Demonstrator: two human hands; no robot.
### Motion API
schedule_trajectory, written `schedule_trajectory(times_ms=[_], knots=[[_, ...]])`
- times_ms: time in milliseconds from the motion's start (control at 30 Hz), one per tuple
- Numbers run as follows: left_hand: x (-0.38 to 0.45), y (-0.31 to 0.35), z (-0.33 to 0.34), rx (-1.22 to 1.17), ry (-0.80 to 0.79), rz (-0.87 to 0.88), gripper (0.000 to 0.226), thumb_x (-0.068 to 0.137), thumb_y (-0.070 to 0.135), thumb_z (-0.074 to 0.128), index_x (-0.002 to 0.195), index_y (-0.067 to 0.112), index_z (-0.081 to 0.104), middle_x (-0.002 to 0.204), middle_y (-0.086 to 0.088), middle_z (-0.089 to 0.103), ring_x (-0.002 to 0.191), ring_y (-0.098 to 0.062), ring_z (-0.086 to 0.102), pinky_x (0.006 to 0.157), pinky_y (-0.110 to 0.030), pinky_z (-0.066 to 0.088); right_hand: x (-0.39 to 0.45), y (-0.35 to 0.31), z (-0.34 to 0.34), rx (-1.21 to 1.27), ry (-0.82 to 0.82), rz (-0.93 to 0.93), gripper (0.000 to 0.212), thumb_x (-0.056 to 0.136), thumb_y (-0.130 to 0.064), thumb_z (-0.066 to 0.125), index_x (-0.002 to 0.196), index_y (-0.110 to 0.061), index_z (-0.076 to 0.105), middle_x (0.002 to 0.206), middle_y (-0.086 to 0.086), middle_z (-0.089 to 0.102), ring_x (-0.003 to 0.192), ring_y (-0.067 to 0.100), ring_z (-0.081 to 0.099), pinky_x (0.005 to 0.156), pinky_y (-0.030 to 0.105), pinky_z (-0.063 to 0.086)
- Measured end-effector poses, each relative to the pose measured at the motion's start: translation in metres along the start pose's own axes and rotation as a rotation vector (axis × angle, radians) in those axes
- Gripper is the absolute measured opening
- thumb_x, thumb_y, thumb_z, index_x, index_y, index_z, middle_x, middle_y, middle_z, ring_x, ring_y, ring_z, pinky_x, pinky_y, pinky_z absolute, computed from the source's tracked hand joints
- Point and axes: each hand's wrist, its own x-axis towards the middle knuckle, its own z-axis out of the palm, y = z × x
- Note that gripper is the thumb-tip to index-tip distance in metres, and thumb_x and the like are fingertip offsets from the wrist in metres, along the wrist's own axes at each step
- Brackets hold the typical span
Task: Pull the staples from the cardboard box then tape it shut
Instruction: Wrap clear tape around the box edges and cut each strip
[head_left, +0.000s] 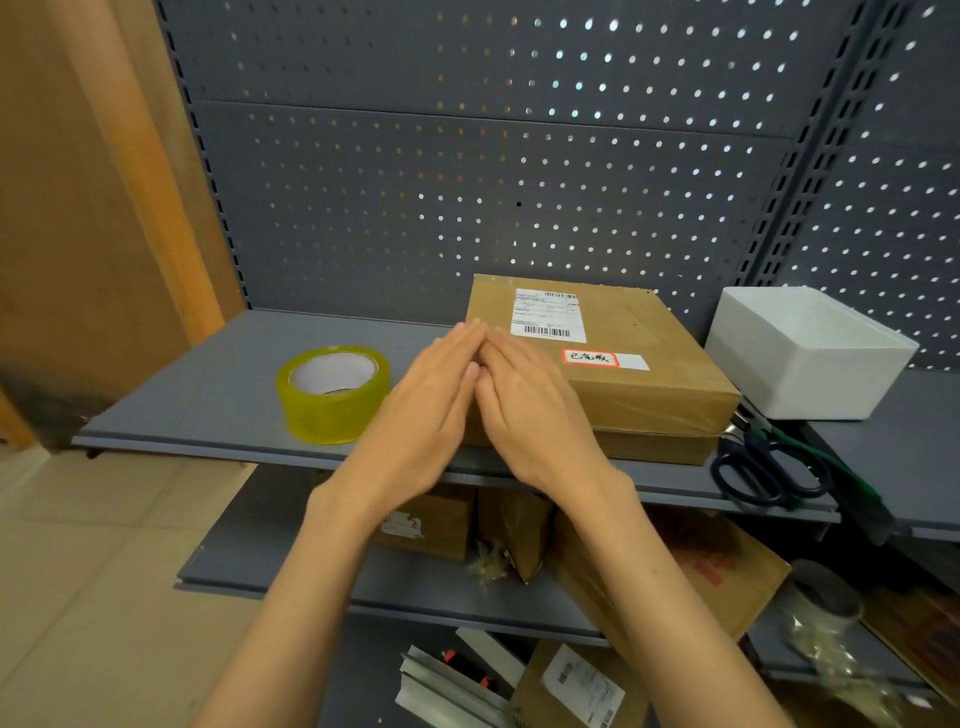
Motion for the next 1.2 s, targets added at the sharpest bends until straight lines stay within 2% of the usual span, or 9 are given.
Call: schedule_trajectory(times_ms=[100,200,367,500,633,700,800,1067,1200], knots=[[0.0,-0.007,0.008,0.051,-0.069,-0.042,0.049,0.1,0.031,0.027,0.148,0.018,0.023,0.154,0.005,0.024,0.141,-0.004,0.019,0.115,-0.018,0.011,-0.004,0.006,0.007,-0.1,0.021,0.006,0.06,0.093,-0.034,0.016,0.134,-0.004,0.048,0.138,0.012,0.05,0.131,0.024,0.043,0.112,0.036,0.026],[0.0,-0.01,0.009,0.123,-0.052,-0.029,0.047,0.101,0.029,0.027,0.147,0.018,0.025,0.152,0.005,0.028,0.139,-0.002,0.021,0.113,-0.014,0.009,-0.005,0.006,0.01,-0.151,0.036,0.036,0.058,0.092,-0.032,0.02,0.13,-0.004,0.053,0.134,0.011,0.055,0.126,0.024,0.048,0.11,0.037,0.027],[0.001,-0.011,0.011,0.133,-0.011,-0.028,0.045,0.101,0.029,0.027,0.143,0.014,0.035,0.149,0.0,0.037,0.139,-0.007,0.027,0.115,-0.018,0.01,-0.01,0.008,0.008,-0.057,0.059,0.093,0.055,0.092,-0.028,0.023,0.133,-0.002,0.048,0.141,0.014,0.047,0.134,0.022,0.038,0.113,0.029,0.017],[0.003,-0.004,0.012,-0.059,0.125,-0.121,0.037,0.102,0.019,0.031,0.134,0.011,0.049,0.141,-0.002,0.047,0.134,-0.011,0.036,0.114,-0.027,0.021,-0.011,0.014,-0.002,0.006,0.069,0.082,0.051,0.094,-0.027,0.027,0.133,-0.004,0.05,0.141,0.01,0.047,0.136,0.019,0.036,0.112,0.024,0.015],[0.01,-0.01,0.006,-0.115,0.253,-0.115,0.034,0.101,0.022,0.035,0.128,0.015,0.055,0.133,0.005,0.052,0.133,-0.01,0.038,0.11,-0.027,0.028,-0.006,0.022,-0.006,0.085,0.138,0.097,0.037,0.1,-0.026,0.039,0.128,-0.01,0.056,0.133,0.004,0.056,0.13,0.018,0.044,0.108,0.027,0.024],[0.014,-0.013,0.009,-0.15,0.19,-0.073,0.033,0.099,0.023,0.04,0.128,0.016,0.056,0.132,0.006,0.053,0.129,-0.009,0.042,0.108,-0.024,0.031,-0.001,0.021,0.0,0.074,0.197,0.077,0.035,0.097,-0.029,0.043,0.12,-0.011,0.063,0.123,0.004,0.064,0.121,0.02,0.053,0.101,0.027,0.029],[0.014,-0.022,0.019,-0.102,0.106,-0.019,0.033,0.098,0.017,0.045,0.13,0.015,0.053,0.136,0.003,0.05,0.13,-0.009,0.041,0.108,-0.017,0.028,0.001,0.022,0.014,-0.111,0.251,0.037,0.039,0.094,-0.034,0.041,0.109,-0.012,0.069,0.112,0.003,0.069,0.107,0.021,0.063,0.093,0.029,0.032],[0.01,-0.031,0.017,-0.084,0.006,0.027,0.043,0.097,0.022,0.043,0.139,0.022,0.039,0.147,0.011,0.031,0.138,-0.002,0.025,0.108,-0.006,0.019,-0.001,0.033,0.021,-0.234,0.281,-0.062,0.041,0.09,-0.038,0.043,0.115,-0.015,0.066,0.118,0.0,0.067,0.108,0.02,0.062,0.094,0.031,0.033],[0.007,-0.028,0.023,-0.104,0.003,0.021,0.043,0.098,0.015,0.042,0.14,0.019,0.034,0.153,0.005,0.022,0.141,-0.006,0.02,0.111,-0.013,0.019,-0.002,0.037,0.019,-0.253,0.22,-0.092,0.049,0.085,-0.043,0.042,0.12,-0.015,0.063,0.123,0.001,0.064,0.112,0.02,0.06,0.096,0.031,0.029]])
